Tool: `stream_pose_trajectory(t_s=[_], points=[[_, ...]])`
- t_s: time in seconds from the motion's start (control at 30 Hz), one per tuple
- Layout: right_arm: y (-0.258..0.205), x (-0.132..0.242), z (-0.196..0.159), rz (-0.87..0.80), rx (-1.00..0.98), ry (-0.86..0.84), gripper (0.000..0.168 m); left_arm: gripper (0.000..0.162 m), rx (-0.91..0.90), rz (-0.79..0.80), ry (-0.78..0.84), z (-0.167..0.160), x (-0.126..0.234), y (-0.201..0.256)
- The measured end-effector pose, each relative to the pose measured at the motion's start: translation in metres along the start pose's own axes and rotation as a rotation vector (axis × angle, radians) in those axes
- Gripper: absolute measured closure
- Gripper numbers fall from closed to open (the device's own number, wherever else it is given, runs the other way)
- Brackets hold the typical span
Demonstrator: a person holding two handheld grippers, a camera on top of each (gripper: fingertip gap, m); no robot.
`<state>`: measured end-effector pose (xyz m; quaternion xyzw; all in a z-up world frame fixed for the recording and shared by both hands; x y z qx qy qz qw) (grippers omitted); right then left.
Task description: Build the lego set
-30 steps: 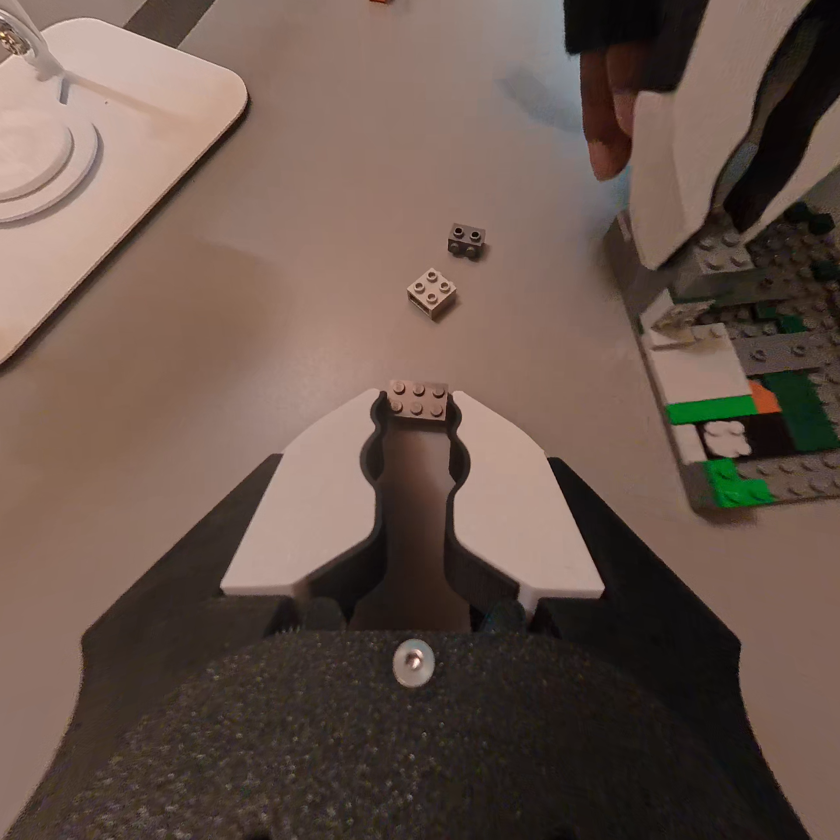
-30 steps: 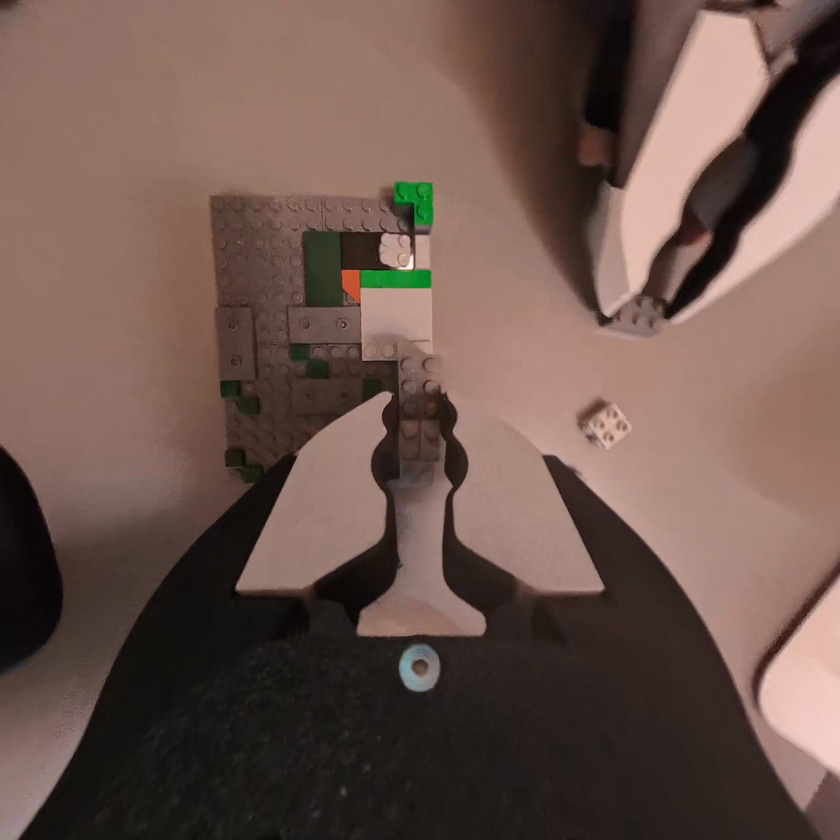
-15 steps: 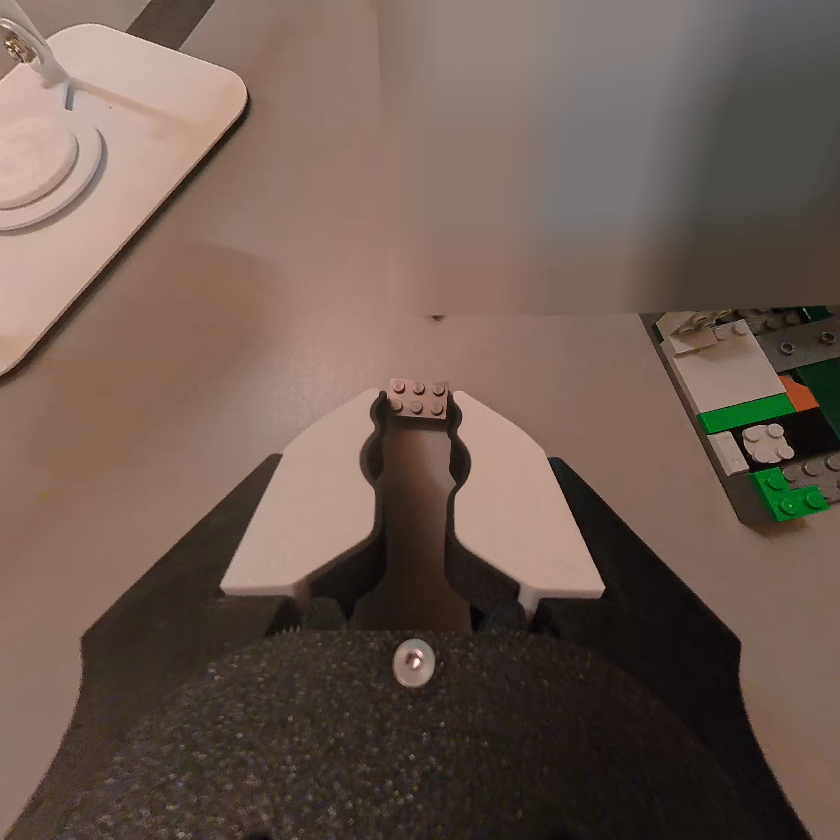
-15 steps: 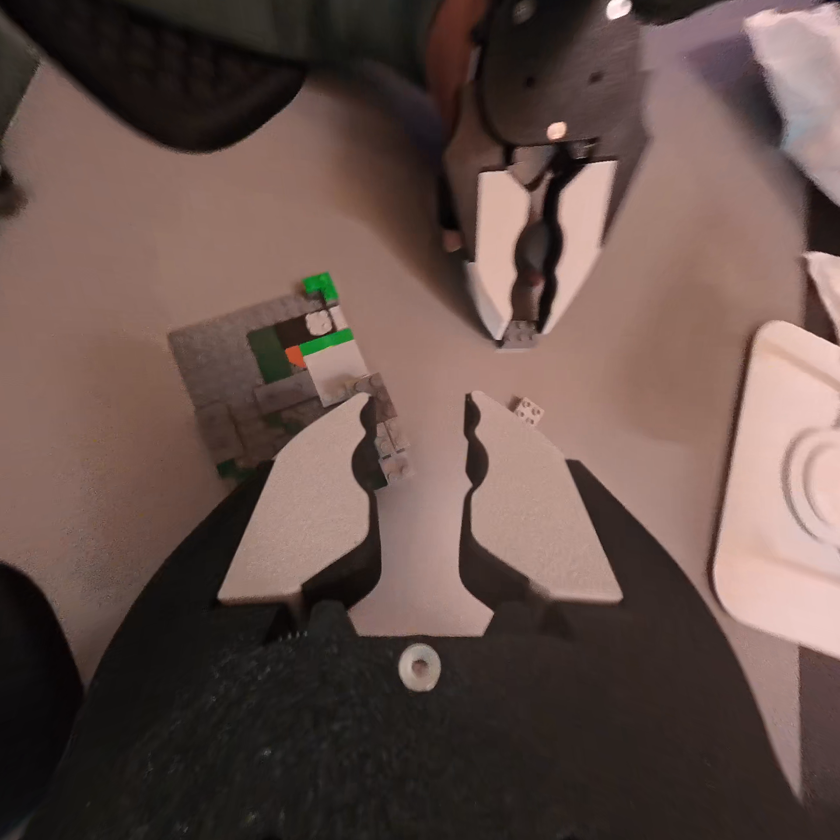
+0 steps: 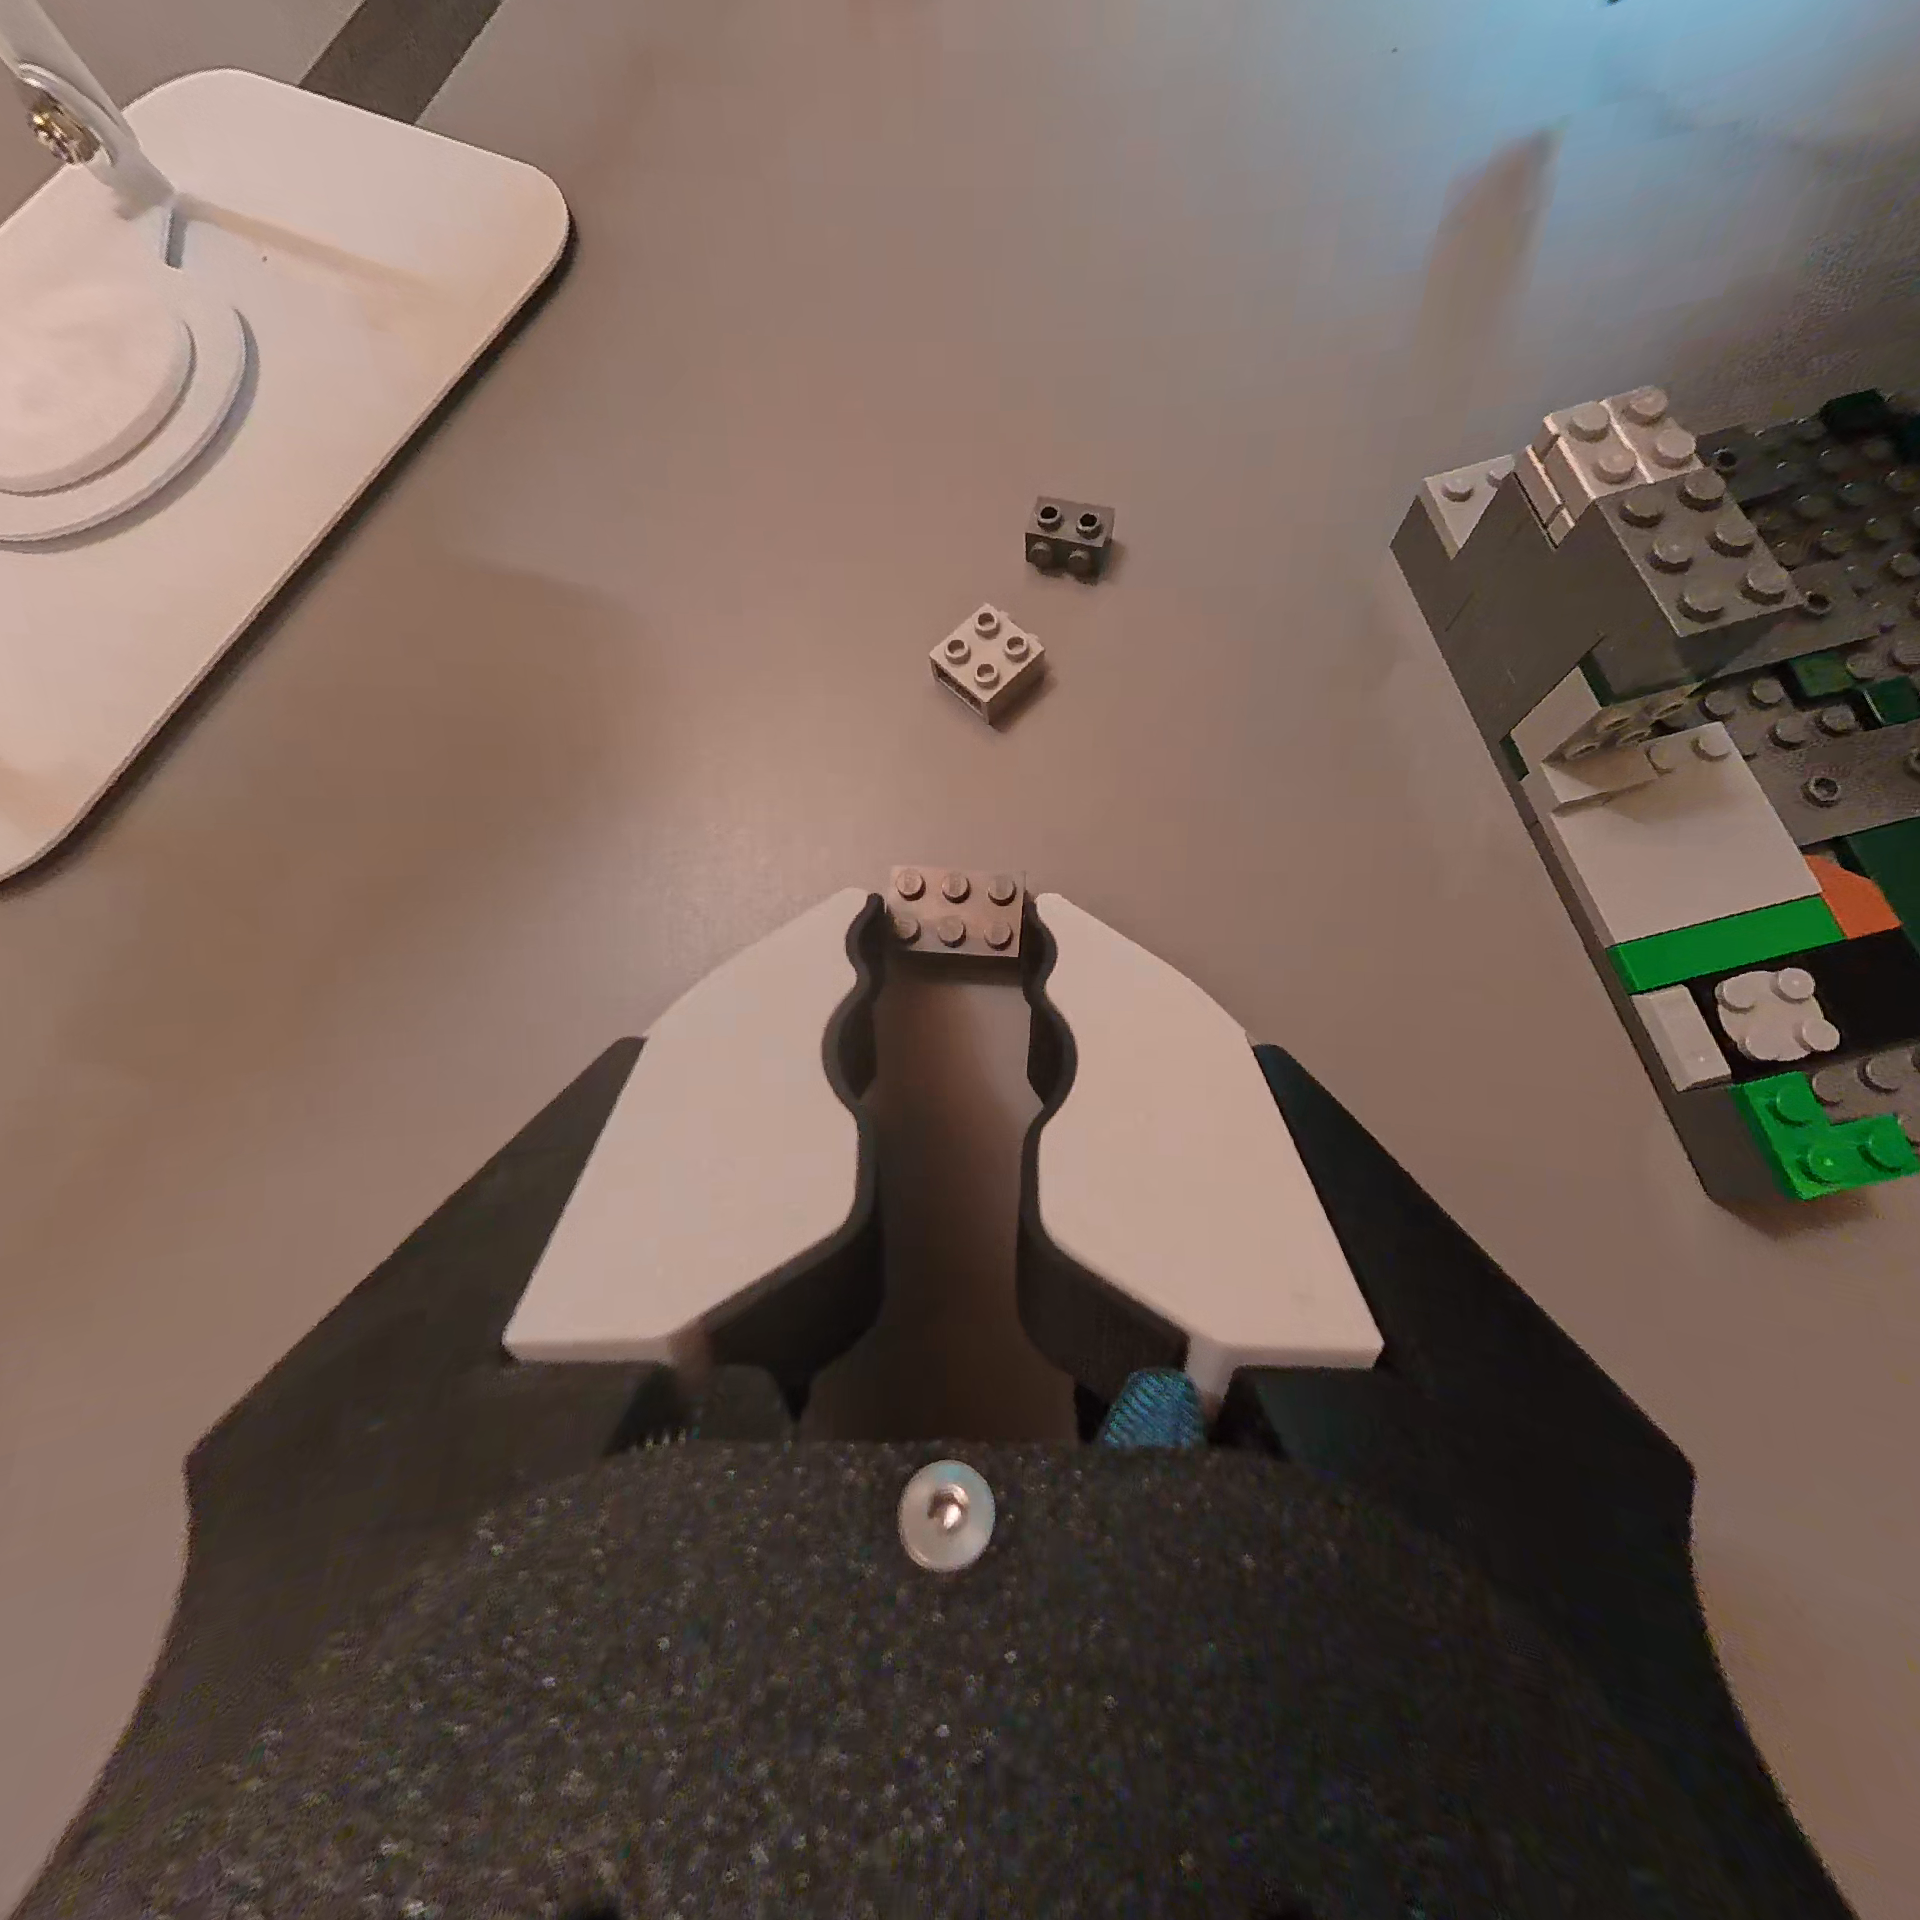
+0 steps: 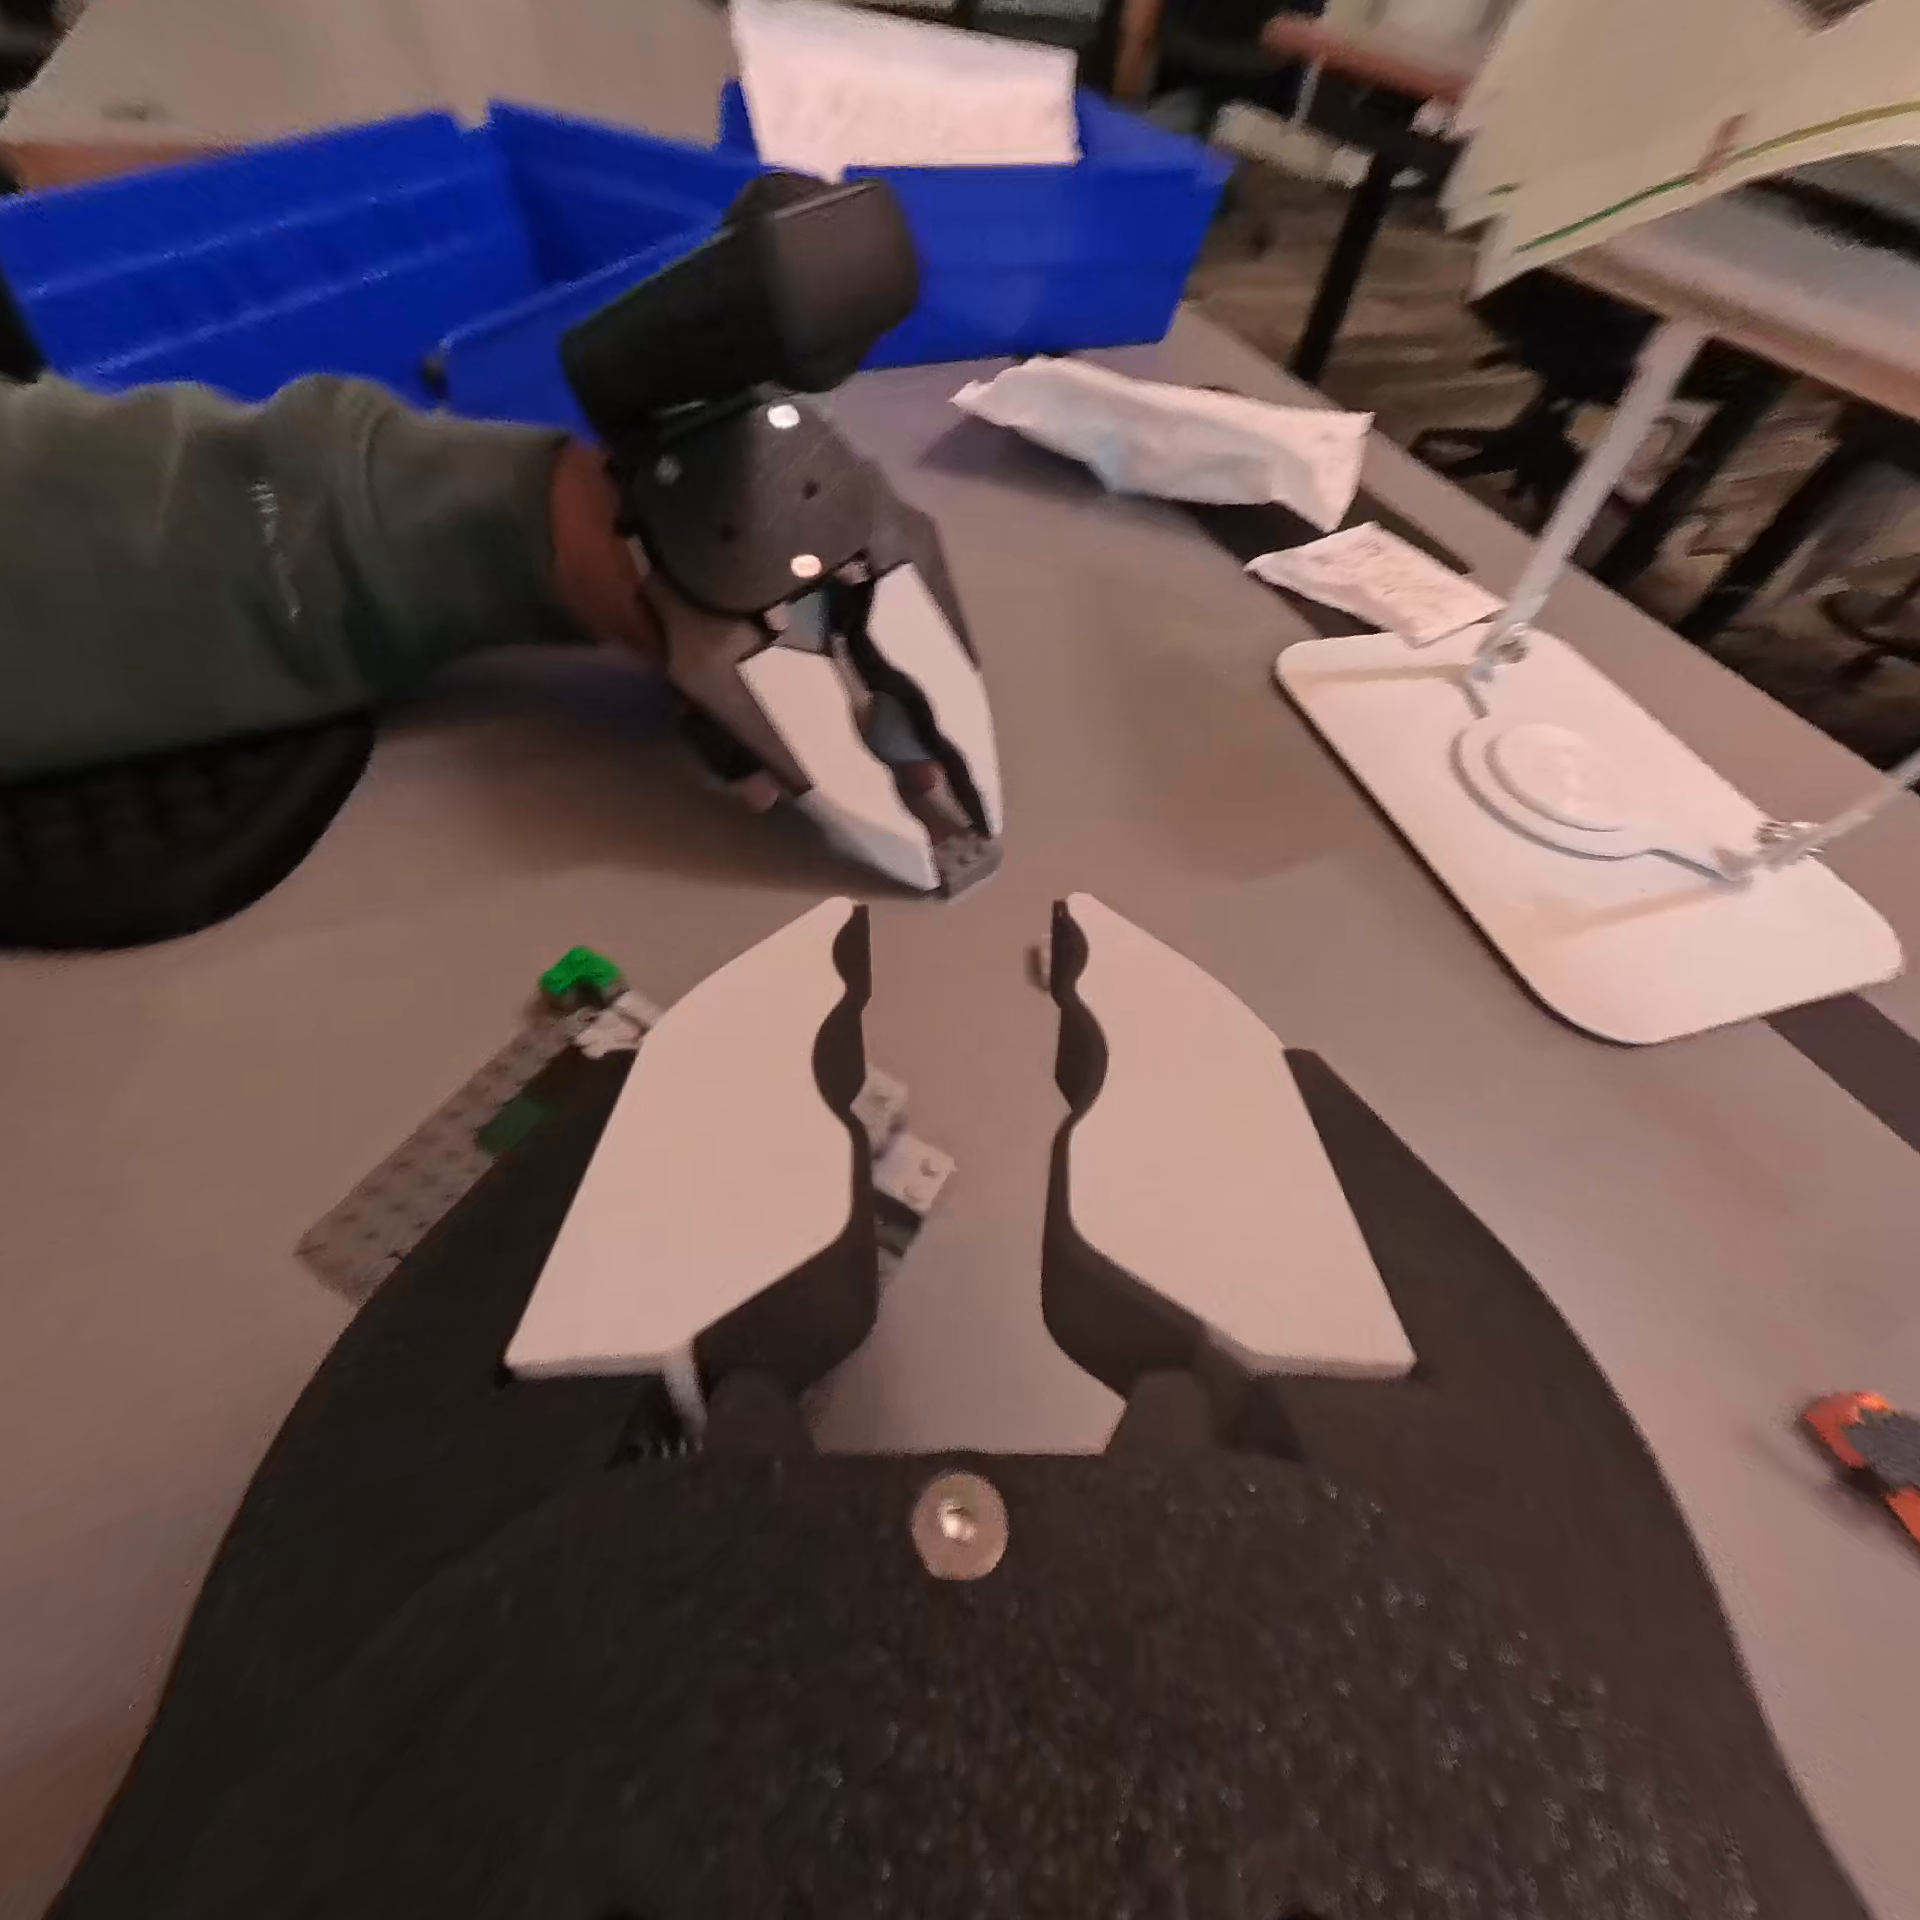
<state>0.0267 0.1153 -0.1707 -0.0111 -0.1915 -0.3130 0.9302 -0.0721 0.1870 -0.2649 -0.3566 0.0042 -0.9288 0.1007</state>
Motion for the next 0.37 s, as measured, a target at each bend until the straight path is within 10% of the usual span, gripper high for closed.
stream_pose_trajectory(t_s=[0.37], points=[[0.025,0.001,-0.016,-0.056,-0.123,0.157,0.145,0.138,0.016,-0.043,0.021,0.004,0.000,0.001]])
Point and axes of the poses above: each gripper's, where its closed fingertips meet, x back along the fingers, z out of its top, y = z × x across the jaws, the point moved 2 cm from there along x, back along the fingers, and after that the axes turned 2 degrees about -z, right-handed, at the moved point
